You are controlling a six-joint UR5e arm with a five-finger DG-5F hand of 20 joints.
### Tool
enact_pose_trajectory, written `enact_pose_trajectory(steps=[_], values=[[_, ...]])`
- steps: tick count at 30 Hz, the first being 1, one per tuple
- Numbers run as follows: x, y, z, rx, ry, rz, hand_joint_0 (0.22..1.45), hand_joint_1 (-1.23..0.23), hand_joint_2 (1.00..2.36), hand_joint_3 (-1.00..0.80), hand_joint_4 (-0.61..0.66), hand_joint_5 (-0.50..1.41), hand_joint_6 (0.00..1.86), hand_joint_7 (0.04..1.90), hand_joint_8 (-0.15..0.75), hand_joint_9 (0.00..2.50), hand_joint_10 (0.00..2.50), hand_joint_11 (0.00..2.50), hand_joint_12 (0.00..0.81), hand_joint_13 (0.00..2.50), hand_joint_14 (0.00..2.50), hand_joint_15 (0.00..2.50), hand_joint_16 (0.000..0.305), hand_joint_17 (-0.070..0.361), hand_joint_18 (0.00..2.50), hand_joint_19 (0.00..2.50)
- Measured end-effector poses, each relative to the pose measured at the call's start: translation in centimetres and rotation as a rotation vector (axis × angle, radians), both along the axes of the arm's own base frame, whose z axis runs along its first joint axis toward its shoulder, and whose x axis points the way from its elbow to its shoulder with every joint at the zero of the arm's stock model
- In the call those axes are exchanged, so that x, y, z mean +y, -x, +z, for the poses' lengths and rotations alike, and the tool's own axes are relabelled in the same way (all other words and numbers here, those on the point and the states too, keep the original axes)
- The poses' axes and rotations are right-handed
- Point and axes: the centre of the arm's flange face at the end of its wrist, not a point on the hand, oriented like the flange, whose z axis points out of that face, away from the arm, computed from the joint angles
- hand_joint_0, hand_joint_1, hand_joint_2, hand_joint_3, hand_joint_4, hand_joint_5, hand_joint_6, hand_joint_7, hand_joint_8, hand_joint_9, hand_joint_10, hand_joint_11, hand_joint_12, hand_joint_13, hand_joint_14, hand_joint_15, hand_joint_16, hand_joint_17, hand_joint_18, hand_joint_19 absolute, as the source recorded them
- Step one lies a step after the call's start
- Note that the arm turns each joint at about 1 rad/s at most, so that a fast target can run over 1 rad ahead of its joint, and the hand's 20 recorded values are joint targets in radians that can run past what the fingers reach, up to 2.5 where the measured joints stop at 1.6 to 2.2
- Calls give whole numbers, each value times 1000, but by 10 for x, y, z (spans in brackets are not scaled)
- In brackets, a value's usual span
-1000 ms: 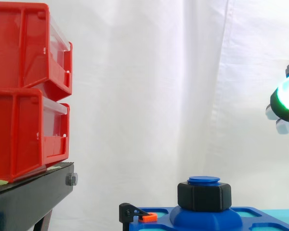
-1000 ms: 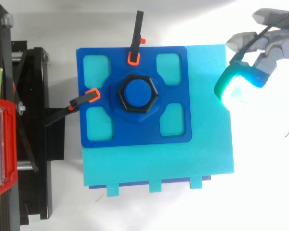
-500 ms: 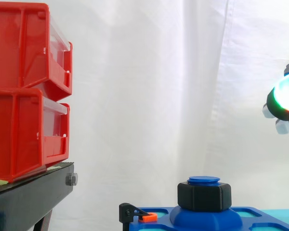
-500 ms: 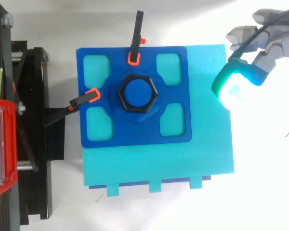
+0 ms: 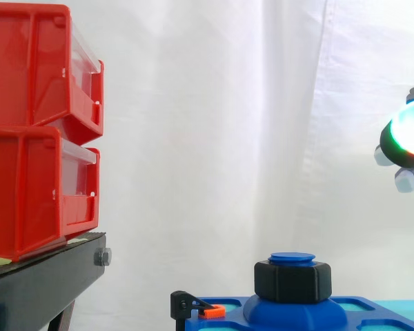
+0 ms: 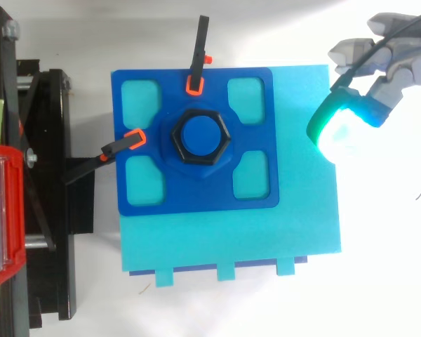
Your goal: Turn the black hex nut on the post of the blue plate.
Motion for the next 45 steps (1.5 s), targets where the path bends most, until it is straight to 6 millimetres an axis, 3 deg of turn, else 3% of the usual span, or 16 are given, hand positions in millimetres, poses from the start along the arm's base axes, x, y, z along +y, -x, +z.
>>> enact_pose_trajectory(steps=[16, 38, 42, 45], values=[[0, 0, 0, -1, 0, 0, 420, -448, 1000, -500, 45, -259, 502, 722, 165, 0, 0, 0, 369, 0, 0, 0, 60, 135, 0, 0], [0, 0, 0, 0, 1, 0, 431, -464, 1000, -500, 49, -261, 501, 662, 162, 0, 0, 0, 362, 0, 0, 0, 60, 135, 0, 0], [0, 0, 0, 0, 1, 0, 431, -456, 1000, -500, 47, -265, 502, 742, 163, 0, 0, 0, 360, 0, 0, 0, 60, 134, 0, 0], [0, 0, 0, 0, 1, 0, 431, -457, 1000, -500, 47, -260, 501, 671, 166, 0, 0, 0, 361, 0, 0, 0, 60, 136, 0, 0]])
